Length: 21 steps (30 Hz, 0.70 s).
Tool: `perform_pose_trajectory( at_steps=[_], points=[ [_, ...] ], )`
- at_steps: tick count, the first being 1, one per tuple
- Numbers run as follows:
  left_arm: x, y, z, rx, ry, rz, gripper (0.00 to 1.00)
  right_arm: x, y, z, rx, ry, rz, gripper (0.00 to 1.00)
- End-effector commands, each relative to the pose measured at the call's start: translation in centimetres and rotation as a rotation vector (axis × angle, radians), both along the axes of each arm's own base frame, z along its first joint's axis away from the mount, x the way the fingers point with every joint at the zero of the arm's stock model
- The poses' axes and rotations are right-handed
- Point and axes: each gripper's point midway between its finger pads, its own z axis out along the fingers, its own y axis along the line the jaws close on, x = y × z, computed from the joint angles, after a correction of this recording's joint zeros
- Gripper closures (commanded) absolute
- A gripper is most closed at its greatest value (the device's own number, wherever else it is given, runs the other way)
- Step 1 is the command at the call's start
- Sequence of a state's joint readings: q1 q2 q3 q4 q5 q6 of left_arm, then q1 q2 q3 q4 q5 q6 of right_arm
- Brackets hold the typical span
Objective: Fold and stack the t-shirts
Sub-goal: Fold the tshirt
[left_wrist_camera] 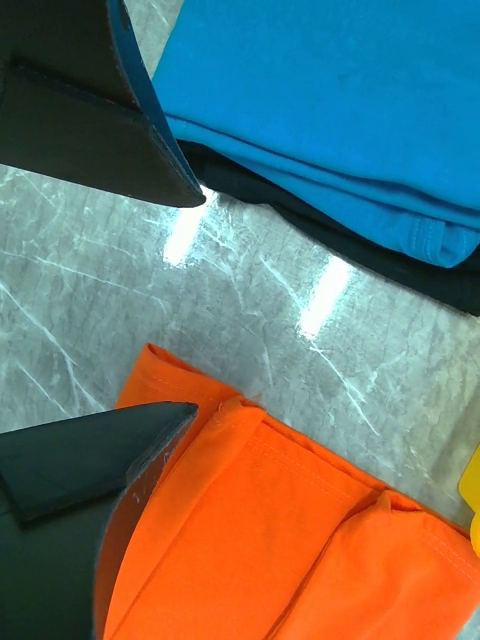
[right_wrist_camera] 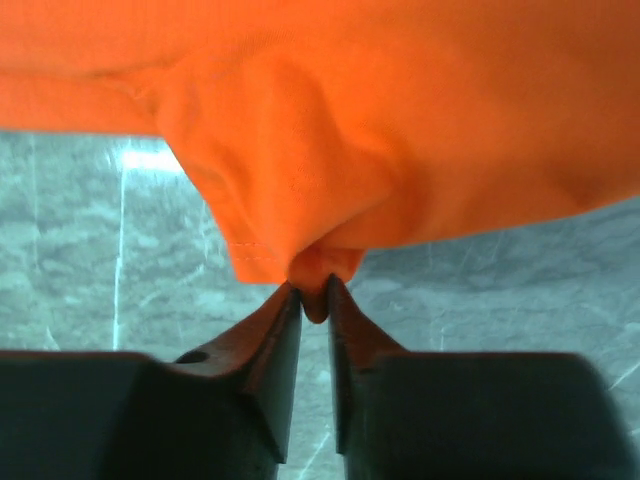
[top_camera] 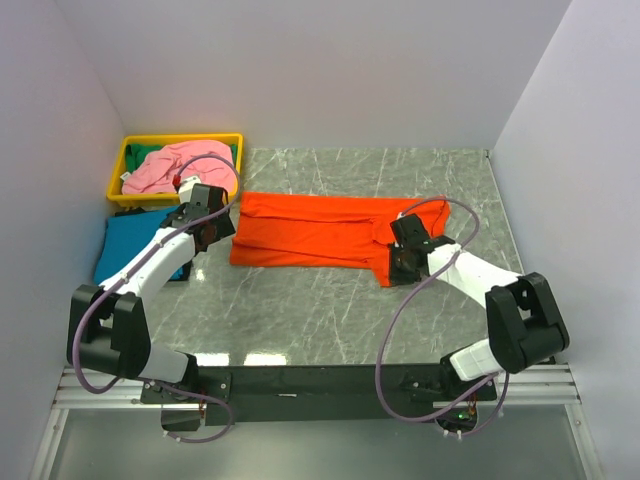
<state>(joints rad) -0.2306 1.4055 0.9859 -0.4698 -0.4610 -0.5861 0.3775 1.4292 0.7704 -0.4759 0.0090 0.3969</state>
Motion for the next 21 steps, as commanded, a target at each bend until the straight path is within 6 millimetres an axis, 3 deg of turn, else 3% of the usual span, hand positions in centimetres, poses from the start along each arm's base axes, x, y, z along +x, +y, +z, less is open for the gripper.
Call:
perform_pose_trajectory(
  at_steps=[1, 3, 8, 10, 11, 12, 13, 16, 17, 18, 20, 21],
  points=[
    [1.3, -0.3, 1.5, 0.006, -0.052, -0.011, 0.16, 2.1, -0.5, 1.4, -0.065, -0.056, 0.010, 0.90],
    [1.3, -0.3, 1.5, 0.005, -0.050, -0.012, 0.16, 2.6, -1.0, 2.2, -0.100, -0.066, 0.016, 1.00],
    [1.4, -0.5, 1.3, 0.001, -0.045, -0.018, 0.17, 5.0, -1.3, 5.3, -0.159, -0.120, 0.034, 1.00],
    [1.4, -0.5, 1.2, 0.000, -0.041, -0.021, 0.17, 5.6, -2.1, 5.4, -0.223, -0.103, 0.050, 1.00],
    [1.4, -0.6, 1.2, -0.002, -0.041, -0.023, 0.17, 7.0, -1.8, 6.5, -0.233, -0.130, 0.057, 1.00],
    [1.4, -0.6, 1.1, -0.002, -0.038, -0.022, 0.17, 7.2, -2.2, 5.9, -0.275, -0.094, 0.080, 1.00],
    [1.4, -0.6, 1.0, -0.002, -0.037, -0.024, 0.16, 8.5, -1.9, 7.1, -0.285, -0.121, 0.085, 1.00],
    [1.4, -0.6, 0.9, -0.004, -0.034, -0.026, 0.16, 10.6, -2.1, 6.6, -0.343, -0.103, 0.110, 0.99],
    [1.4, -0.7, 0.8, -0.005, -0.029, -0.028, 0.16, 12.2, -2.0, 7.7, -0.350, -0.137, 0.111, 0.98],
    [1.3, -0.7, 0.7, -0.006, -0.026, -0.029, 0.16, 13.0, -1.9, 6.9, -0.363, -0.120, 0.115, 0.98],
    [1.4, -0.8, 0.6, -0.007, -0.023, -0.032, 0.16, 15.2, -1.6, 7.7, -0.361, -0.149, 0.103, 0.94],
    [1.3, -0.8, 0.5, -0.005, -0.020, -0.032, 0.16, 16.0, -1.7, 6.9, -0.367, -0.131, 0.096, 0.91]
  ],
)
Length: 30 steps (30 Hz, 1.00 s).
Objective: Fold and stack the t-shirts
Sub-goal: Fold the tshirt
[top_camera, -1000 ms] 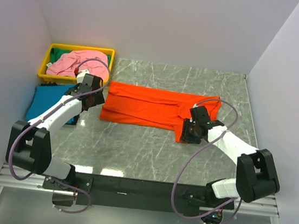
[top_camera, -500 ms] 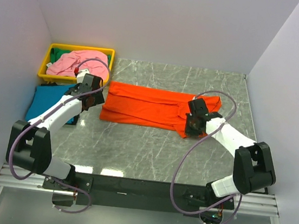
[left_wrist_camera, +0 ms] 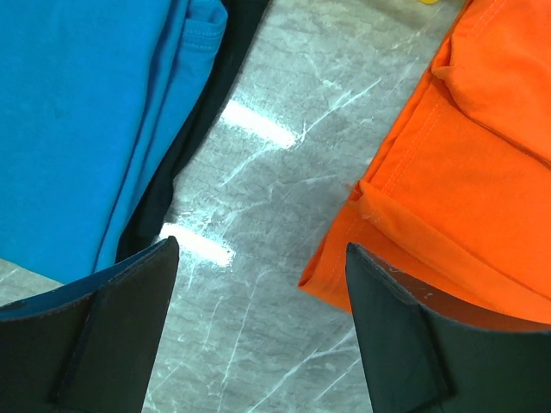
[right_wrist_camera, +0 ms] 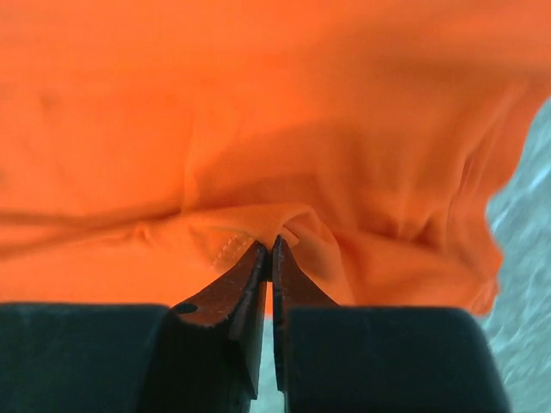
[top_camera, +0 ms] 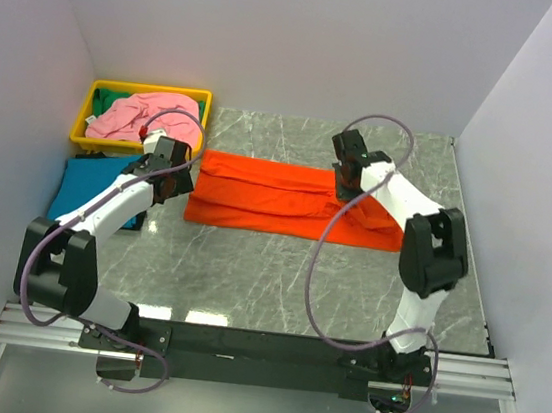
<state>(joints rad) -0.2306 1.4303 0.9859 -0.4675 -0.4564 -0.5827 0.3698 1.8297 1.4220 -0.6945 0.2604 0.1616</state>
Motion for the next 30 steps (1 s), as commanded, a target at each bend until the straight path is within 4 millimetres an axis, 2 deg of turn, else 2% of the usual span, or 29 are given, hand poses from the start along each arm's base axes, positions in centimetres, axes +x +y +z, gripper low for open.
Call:
perform_pose_trajectory(
  at_steps=[1, 2, 3, 6, 8, 9, 11, 12, 13, 14, 15, 16, 17, 18, 19, 21, 22, 27, 30],
  points=[
    [1.3, -0.7, 1.3, -0.010, -0.042, -0.028, 0.16, 3.5, -0.9, 1.7, -0.053, -0.050, -0.014, 0.89],
    [1.3, -0.8, 1.3, -0.011, -0.042, -0.031, 0.16, 4.1, -1.3, 1.6, -0.047, -0.054, -0.042, 0.85],
    [1.3, -0.8, 1.3, -0.011, -0.041, -0.031, 0.16, 4.8, -1.8, 1.4, -0.060, -0.062, -0.067, 0.76],
    [1.3, -1.0, 1.1, -0.014, -0.037, -0.037, 0.16, 6.5, -2.6, 3.3, -0.038, -0.137, -0.144, 0.58],
    [1.2, -1.1, 1.0, -0.012, -0.031, -0.038, 0.16, 6.5, -2.9, 4.0, -0.024, -0.171, -0.169, 0.52],
    [1.3, -1.1, 1.0, -0.014, -0.032, -0.039, 0.16, 6.7, -2.7, 5.3, -0.001, -0.213, -0.164, 0.50],
    [1.3, -1.2, 0.8, -0.015, -0.025, -0.043, 0.16, 5.5, -2.3, 4.8, 0.028, -0.193, -0.138, 0.50],
    [1.3, -1.2, 0.9, -0.016, -0.028, -0.045, 0.16, 5.1, -2.0, 5.5, 0.054, -0.210, -0.122, 0.50],
    [1.3, -1.3, 0.8, -0.016, -0.026, -0.046, 0.16, 3.7, -1.8, 4.0, 0.075, -0.167, -0.102, 0.50],
    [1.2, -1.4, 0.7, -0.016, -0.022, -0.051, 0.16, 3.1, -1.5, 3.7, 0.098, -0.160, -0.101, 0.50],
    [1.2, -1.4, 0.7, -0.017, -0.022, -0.050, 0.16, 2.6, -1.3, 4.3, 0.128, -0.183, -0.097, 0.50],
    [1.3, -1.5, 0.7, -0.019, -0.021, -0.054, 0.16, 1.0, -1.2, 2.5, 0.148, -0.140, -0.098, 0.50],
    [1.3, -1.5, 0.7, -0.021, -0.021, -0.055, 0.16, 0.4, -1.3, 2.1, 0.156, -0.136, -0.105, 0.51],
    [1.3, -1.5, 0.7, -0.021, -0.023, -0.053, 0.16, 0.0, -1.1, 2.5, 0.177, -0.160, -0.102, 0.51],
    [1.3, -1.5, 0.7, -0.022, -0.021, -0.055, 0.16, -1.2, -1.2, 1.1, 0.182, -0.130, -0.098, 0.52],
    [1.3, -1.6, 0.6, -0.024, -0.019, -0.057, 0.16, -1.8, -0.4, 1.0, 0.233, -0.134, -0.054, 0.53],
    [1.3, -1.7, 0.6, -0.025, -0.017, -0.060, 0.16, -2.5, -0.2, 0.2, 0.234, -0.114, -0.036, 0.53],
    [1.3, -1.7, 0.6, -0.021, -0.016, -0.063, 0.16, -2.6, -0.5, -1.7, 0.171, -0.078, 0.027, 0.53],
    [1.3, -1.6, 0.5, -0.016, -0.014, -0.061, 0.16, -1.2, 0.0, -1.8, 0.172, -0.088, 0.048, 0.53]
  ],
)
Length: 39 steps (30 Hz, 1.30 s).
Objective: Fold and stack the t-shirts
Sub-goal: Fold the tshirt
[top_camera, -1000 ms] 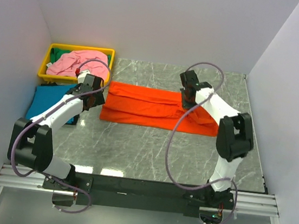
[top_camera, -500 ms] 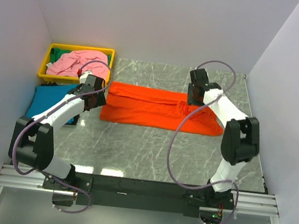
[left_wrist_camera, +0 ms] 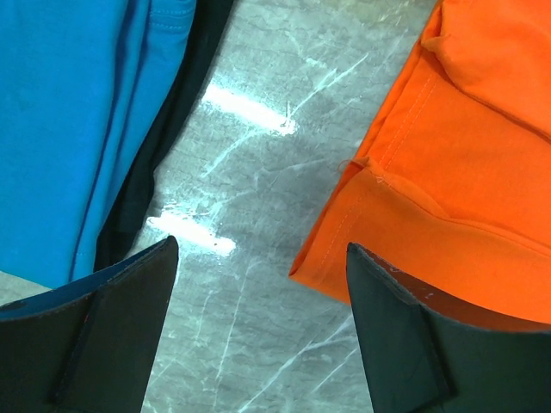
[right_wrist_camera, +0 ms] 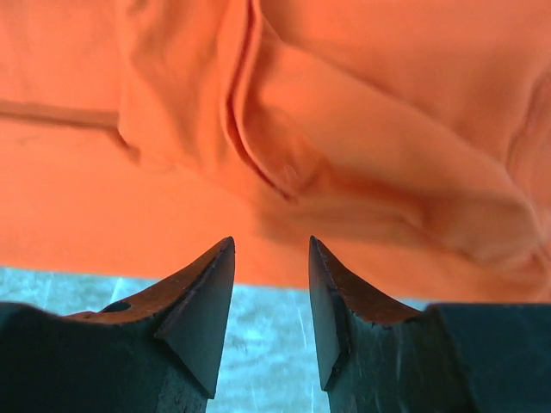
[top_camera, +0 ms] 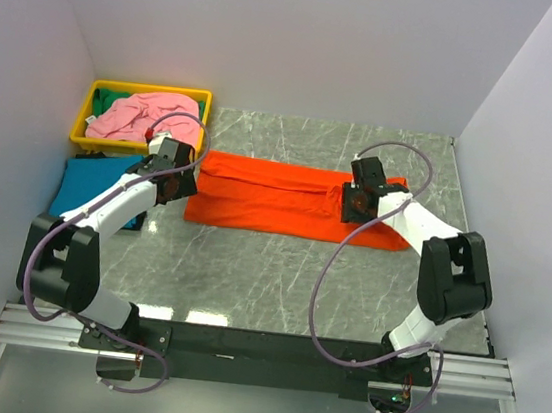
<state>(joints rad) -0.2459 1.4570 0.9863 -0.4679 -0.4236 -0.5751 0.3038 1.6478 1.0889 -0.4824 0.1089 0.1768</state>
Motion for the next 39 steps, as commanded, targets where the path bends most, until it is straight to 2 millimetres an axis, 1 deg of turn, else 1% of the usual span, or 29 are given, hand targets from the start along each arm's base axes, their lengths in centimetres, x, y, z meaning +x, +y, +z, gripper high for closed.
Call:
perform_pose_trajectory(
  at_steps=[1, 2, 3, 4, 5, 7, 8, 10, 14, 16, 17, 19, 20, 21, 23, 24, 25, 26, 27, 28, 29, 30, 31, 32, 33, 35, 37, 38, 39],
  points=[
    [1.4, -0.5, 1.4, -0.001, -0.046, -0.019, 0.16, 3.0, 1.2, 1.0, 0.013, -0.081, 0.053, 0.53],
    [1.3, -0.5, 1.4, 0.000, -0.044, -0.022, 0.16, 3.4, 1.2, 1.0, 0.010, -0.081, 0.053, 0.53],
    [1.3, -0.5, 1.4, 0.003, -0.043, -0.020, 0.16, 3.6, 1.2, 0.5, 0.001, -0.071, 0.056, 0.53],
    [1.3, -0.5, 1.3, 0.005, -0.042, -0.019, 0.16, 4.2, 1.4, 0.8, 0.000, -0.085, 0.055, 0.53],
    [1.4, -0.5, 1.4, 0.003, -0.046, -0.020, 0.16, 4.5, 1.2, 0.2, -0.007, -0.074, 0.050, 0.54],
    [1.3, -0.6, 1.3, 0.002, -0.041, -0.024, 0.16, 5.1, 0.7, 0.2, -0.021, -0.082, 0.035, 0.54],
    [1.3, -0.7, 1.2, 0.003, -0.039, -0.028, 0.16, 5.2, 0.5, -0.2, -0.030, -0.074, 0.028, 0.55],
    [1.3, -0.7, 1.3, 0.008, -0.040, -0.028, 0.16, 5.4, 0.2, -0.2, -0.041, -0.074, 0.028, 0.55],
    [1.3, -0.8, 1.2, 0.008, -0.038, -0.031, 0.16, 5.6, 0.3, -0.5, -0.038, -0.067, 0.048, 0.60],
    [1.3, -0.8, 1.2, 0.008, -0.038, -0.031, 0.16, 5.7, 0.4, -0.3, -0.032, -0.070, 0.053, 0.72],
    [1.4, -0.9, 1.2, 0.009, -0.038, -0.031, 0.16, 5.9, 0.2, -0.2, -0.034, -0.075, 0.050, 0.88],
    [1.3, -0.8, 1.1, 0.011, -0.034, -0.031, 0.16, 6.5, -0.3, 0.7, -0.050, -0.093, 0.036, 0.97],
    [1.3, -0.8, 1.1, 0.012, -0.033, -0.031, 0.16, 6.9, -0.9, 1.2, -0.057, -0.107, 0.021, 1.00],
    [1.3, -0.8, 1.1, 0.013, -0.033, -0.030, 0.16, 7.6, -1.4, 2.1, -0.070, -0.131, 0.004, 1.00],
    [1.3, -0.9, 1.1, 0.011, -0.035, -0.034, 0.16, 8.5, -2.5, 3.1, -0.076, -0.156, -0.027, 1.00],
    [1.3, -0.9, 1.1, 0.011, -0.034, -0.034, 0.16, 9.4, -2.8, 4.3, -0.077, -0.185, -0.037, 1.00],
    [1.3, -0.9, 1.1, 0.013, -0.032, -0.033, 0.16, 9.9, -3.2, 4.7, -0.093, -0.194, -0.043, 1.00],
    [1.3, -0.9, 1.0, 0.013, -0.031, -0.033, 0.16, 10.3, -3.6, 4.6, -0.107, -0.188, -0.046, 0.99],
    [1.3, -0.9, 1.0, 0.015, -0.030, -0.034, 0.16, 11.3, -4.2, 5.6, -0.112, -0.211, -0.062, 0.99],
    [1.3, -0.9, 1.0, 0.015, -0.030, -0.034, 0.16, 11.8, -4.6, 5.7, -0.115, -0.213, -0.074, 0.98],
    [1.3, -1.0, 0.9, 0.015, -0.028, -0.035, 0.16, 12.2, -5.1, 5.0, -0.117, -0.192, -0.088, 0.94],
    [1.3, -0.9, 1.0, 0.016, -0.028, -0.035, 0.16, 13.1, -5.3, 5.7, -0.110, -0.209, -0.105, 0.92],
    [1.2, -0.9, 0.9, 0.018, -0.027, -0.036, 0.16, 13.5, -6.3, 5.7, -0.103, -0.212, -0.140, 0.89],
    [1.2, -1.0, 0.9, 0.017, -0.028, -0.037, 0.16, 13.9, -6.7, 5.5, -0.110, -0.211, -0.164, 0.82],
    [1.2, -1.0, 0.8, 0.018, -0.025, -0.037, 0.16, 14.4, -7.3, 6.2, -0.109, -0.226, -0.192, 0.75],
    [1.2, -1.1, 0.7, 0.019, -0.021, -0.040, 0.16, 14.3, -8.0, 6.6, -0.105, -0.222, -0.240, 0.63],
    [1.2, -1.1, 0.7, 0.018, -0.020, -0.041, 0.16, 13.8, -8.2, 7.1, -0.088, -0.232, -0.283, 0.59],
    [1.2, -1.2, 0.8, 0.014, -0.021, -0.044, 0.16, 13.5, -8.4, 8.4, -0.072, -0.265, -0.304, 0.55],
    [1.2, -1.3, 0.7, 0.011, -0.019, -0.047, 0.16, 12.3, -8.6, 7.4, -0.064, -0.240, -0.317, 0.52]
  ],
)
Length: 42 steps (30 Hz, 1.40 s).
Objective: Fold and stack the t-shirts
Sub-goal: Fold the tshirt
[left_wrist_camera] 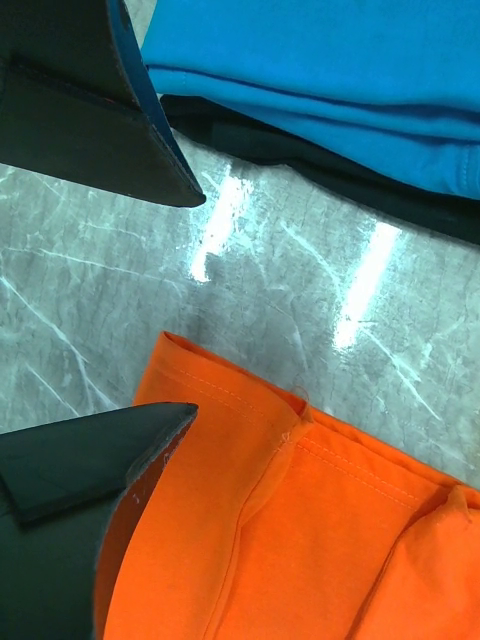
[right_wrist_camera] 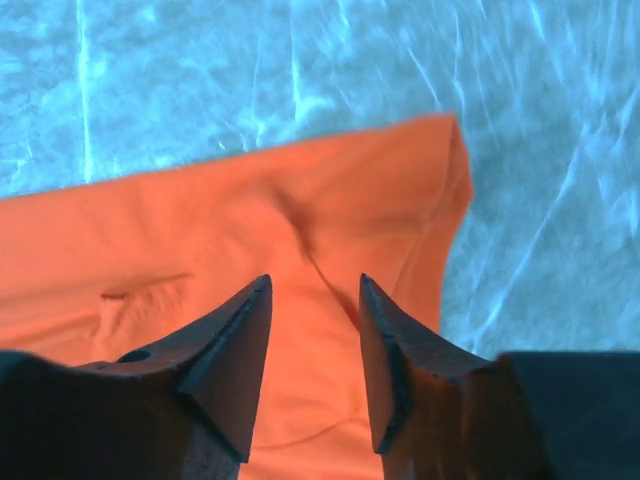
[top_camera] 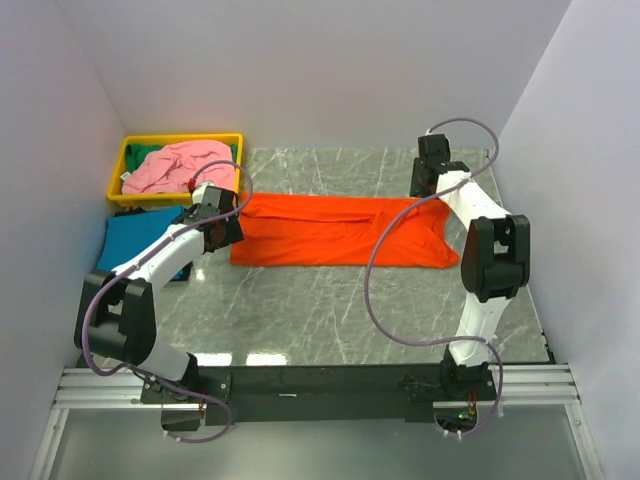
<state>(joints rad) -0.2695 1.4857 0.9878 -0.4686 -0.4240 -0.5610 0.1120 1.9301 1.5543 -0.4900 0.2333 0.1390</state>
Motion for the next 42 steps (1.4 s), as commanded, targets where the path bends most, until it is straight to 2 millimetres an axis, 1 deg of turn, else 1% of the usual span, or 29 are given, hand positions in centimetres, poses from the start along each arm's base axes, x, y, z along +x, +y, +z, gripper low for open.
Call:
perform_pose_trajectory(
  at_steps=[1, 2, 3, 4, 5, 6, 7, 8, 9, 10, 11, 12, 13, 14, 15, 16, 17, 19, 20, 21, 23, 27, 30, 33, 35, 39, 42],
  points=[
    [1.4, -0.6, 1.6, -0.010, -0.049, -0.015, 0.16, -1.8, -0.9, 2.2, 0.059, -0.055, -0.113, 0.51],
    [1.3, -0.8, 1.4, -0.019, -0.043, -0.018, 0.16, -2.5, -1.7, 3.2, 0.086, -0.083, -0.145, 0.49],
    [1.3, -0.9, 1.3, -0.022, -0.041, -0.020, 0.16, -4.3, -2.0, 1.3, 0.122, -0.039, -0.161, 0.47],
    [1.3, -0.9, 1.0, -0.026, -0.032, -0.018, 0.16, -5.2, -2.2, 0.9, 0.172, -0.040, -0.197, 0.46],
    [1.3, -1.0, 0.9, -0.032, -0.029, -0.019, 0.16, -5.8, -2.9, 2.0, 0.215, -0.086, -0.220, 0.45],
    [1.3, -1.2, 0.8, -0.037, -0.024, -0.020, 0.15, -8.1, -3.4, -0.3, 0.266, -0.036, -0.246, 0.44],
    [1.2, -1.1, 0.4, -0.039, -0.010, -0.016, 0.15, -9.0, -3.7, 0.5, 0.310, -0.069, -0.275, 0.43],
    [1.2, -1.2, 0.4, -0.043, -0.007, -0.015, 0.15, -9.7, -5.0, 0.3, 0.338, -0.084, -0.320, 0.42],
    [1.2, -1.2, 0.3, -0.045, -0.003, -0.012, 0.15, -11.6, -5.1, -1.5, 0.363, -0.050, -0.349, 0.41],
    [1.1, -1.1, -0.2, -0.044, 0.011, -0.004, 0.15, -12.3, -4.9, -1.1, 0.425, -0.074, -0.364, 0.40],
    [1.1, -1.0, -0.2, -0.044, 0.013, 0.002, 0.14, -12.7, -5.3, -1.1, 0.451, -0.093, -0.381, 0.39],
    [1.1, -1.0, -0.4, -0.046, 0.019, 0.005, 0.14, -14.3, -6.3, -2.6, 0.474, -0.078, -0.435, 0.38],
    [1.0, -0.8, -0.8, -0.052, 0.033, 0.016, 0.14, -14.7, -5.9, -2.1, 0.536, -0.104, -0.443, 0.35],
    [0.9, -0.8, -1.1, -0.057, 0.044, 0.019, 0.13, -14.6, -6.1, -2.0, 0.568, -0.137, -0.451, 0.34],
    [0.9, -0.7, -1.2, -0.063, 0.049, 0.021, 0.12, -15.9, -6.7, -3.2, 0.602, -0.128, -0.490, 0.34],
    [0.8, -0.8, -1.7, -0.076, 0.068, 0.025, 0.09, -15.7, -6.4, -3.0, 0.652, -0.152, -0.482, 0.34],
    [0.8, -0.7, -1.9, -0.080, 0.074, 0.028, 0.07, -16.4, -6.2, -3.9, 0.675, -0.135, -0.491, 0.34],
    [0.7, -0.7, -2.4, -0.094, 0.091, 0.033, 0.05, -16.6, -6.1, -4.8, 0.704, -0.121, -0.493, 0.34],
    [0.6, -0.8, -2.5, -0.099, 0.096, 0.034, 0.04, -16.5, -5.4, -5.1, 0.745, -0.119, -0.461, 0.34],
    [0.5, -0.8, -2.8, -0.106, 0.105, 0.036, 0.03, -16.5, -5.3, -5.4, 0.759, -0.115, -0.456, 0.34],
    [0.1, -1.1, -3.2, -0.130, 0.122, 0.038, 0.03, -16.5, -5.0, -6.2, 0.788, -0.117, -0.451, 0.34],
    [-0.7, -2.0, -3.7, -0.194, 0.137, 0.043, 0.03, -16.4, -4.4, -6.8, 0.831, -0.124, -0.424, 0.35],
    [-0.9, -3.0, -4.2, -0.269, 0.141, 0.068, 0.05, -16.5, -4.5, -7.8, 0.845, -0.121, -0.436, 0.35],
    [-0.9, -3.5, -4.9, -0.310, 0.157, 0.089, 0.08, -16.5, -4.7, -8.4, 0.871, -0.116, -0.448, 0.36],
    [-0.8, -3.4, -5.3, -0.326, 0.157, 0.112, 0.10, -16.6, -4.9, -8.8, 0.878, -0.111, -0.462, 0.36],
    [-1.2, -3.2, -6.2, -0.346, 0.171, 0.142, 0.13, -16.9, -5.4, -9.3, 0.884, -0.114, -0.493, 0.39],
    [-1.5, -3.2, -7.2, -0.340, 0.202, 0.144, 0.22, -16.9, -5.7, -9.6, 0.882, -0.106, -0.504, 0.40]
  ],
)
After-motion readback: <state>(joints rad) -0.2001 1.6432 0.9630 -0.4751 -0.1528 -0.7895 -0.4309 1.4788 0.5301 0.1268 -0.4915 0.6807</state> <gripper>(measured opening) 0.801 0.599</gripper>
